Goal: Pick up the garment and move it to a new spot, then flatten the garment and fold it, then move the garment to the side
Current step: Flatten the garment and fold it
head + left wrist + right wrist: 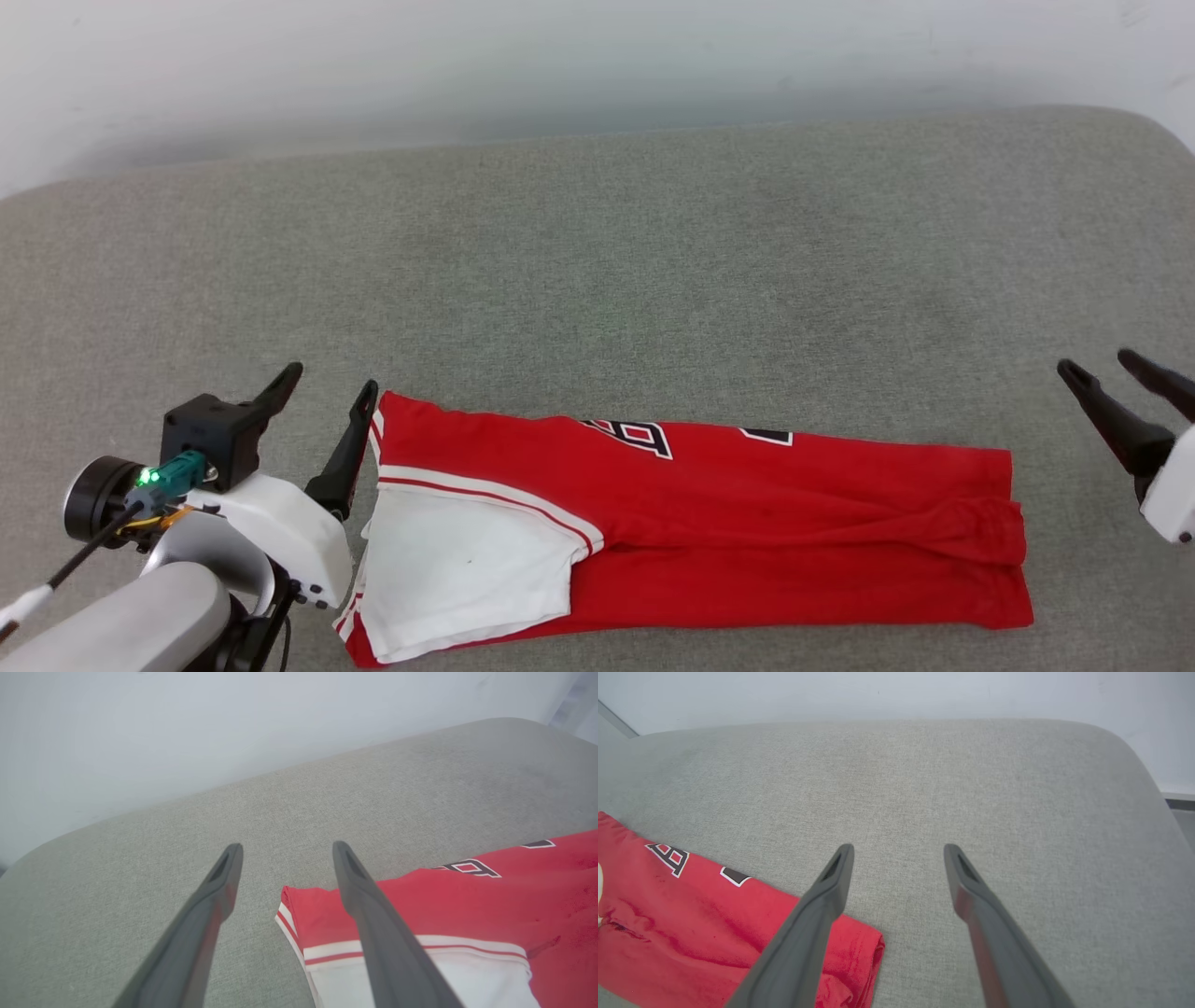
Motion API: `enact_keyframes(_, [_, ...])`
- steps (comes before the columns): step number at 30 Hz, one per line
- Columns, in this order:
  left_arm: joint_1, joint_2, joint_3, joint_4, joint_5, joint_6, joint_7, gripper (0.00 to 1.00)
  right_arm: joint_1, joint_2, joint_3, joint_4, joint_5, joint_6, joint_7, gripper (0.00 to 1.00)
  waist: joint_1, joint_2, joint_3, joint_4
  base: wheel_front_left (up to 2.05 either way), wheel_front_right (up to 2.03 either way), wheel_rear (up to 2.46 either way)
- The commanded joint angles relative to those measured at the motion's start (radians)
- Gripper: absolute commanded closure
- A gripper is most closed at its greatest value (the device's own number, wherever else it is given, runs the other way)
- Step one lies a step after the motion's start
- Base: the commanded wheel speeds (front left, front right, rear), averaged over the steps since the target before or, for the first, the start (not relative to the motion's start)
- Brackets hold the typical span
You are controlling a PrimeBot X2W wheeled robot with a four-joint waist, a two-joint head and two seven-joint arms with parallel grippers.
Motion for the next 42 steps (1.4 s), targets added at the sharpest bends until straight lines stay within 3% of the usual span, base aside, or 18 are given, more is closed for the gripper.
enact_keyframes(1, [0.017,-0.009,0.013,0.002,0.013,0.015,-0.008,0.0,0.028,0.013,-0.009,0.008,0.009,0.0,-0.005,0.0,0.0001,0.0,0.002,0.003,0.0,0.0,0.0])
enact_keyframes(6, [0.102,-0.083,0.165,-0.019,0.136,0.133,-0.019,0.0,0.117,0.048,-0.086,0.066,0.065,0.0,0.023,0.0,0.0001,0.0,0.017,0.016,0.0,0.0,0.0])
enact_keyframes(11, [0.226,-0.173,0.32,-0.045,0.285,0.177,-0.02,0.0,0.185,0.086,-0.107,0.09,0.118,0.0,0.093,0.0,0.0001,0.0,0.031,0.029,0.0,0.0,0.0])
enact_keyframes(19, [0.387,-0.347,0.551,-0.066,0.497,0.148,-0.019,0.0,0.25,0.151,-0.082,0.063,0.21,0.0,0.215,0.0,0.0001,0.0,0.052,0.05,0.0,0.0,0.0])
enact_keyframes(31, [0.544,-0.585,0.768,-0.038,0.764,0.02,-0.019,0.0,0.274,0.264,0.01,0.118,0.227,0.0,0.331,0.0,0.0001,0.0,0.046,0.078,0.0,0.0,0.0])
enact_keyframes(34, [0.568,-0.625,0.801,-0.028,0.826,-0.01,-0.019,0.0,0.266,0.273,0.014,0.124,0.228,0.0,0.342,1.0,0.0001,0.0,0.04,0.082,0.0,0.0,0.0])
enact_keyframes(42, [0.626,-0.704,0.866,-0.028,0.923,-0.061,-0.019,0.0,0.207,0.204,-0.054,0.109,0.225,-0.001,0.306,1.0,0.0001,0.0,0.012,0.078,0.0,0.0,0.0])
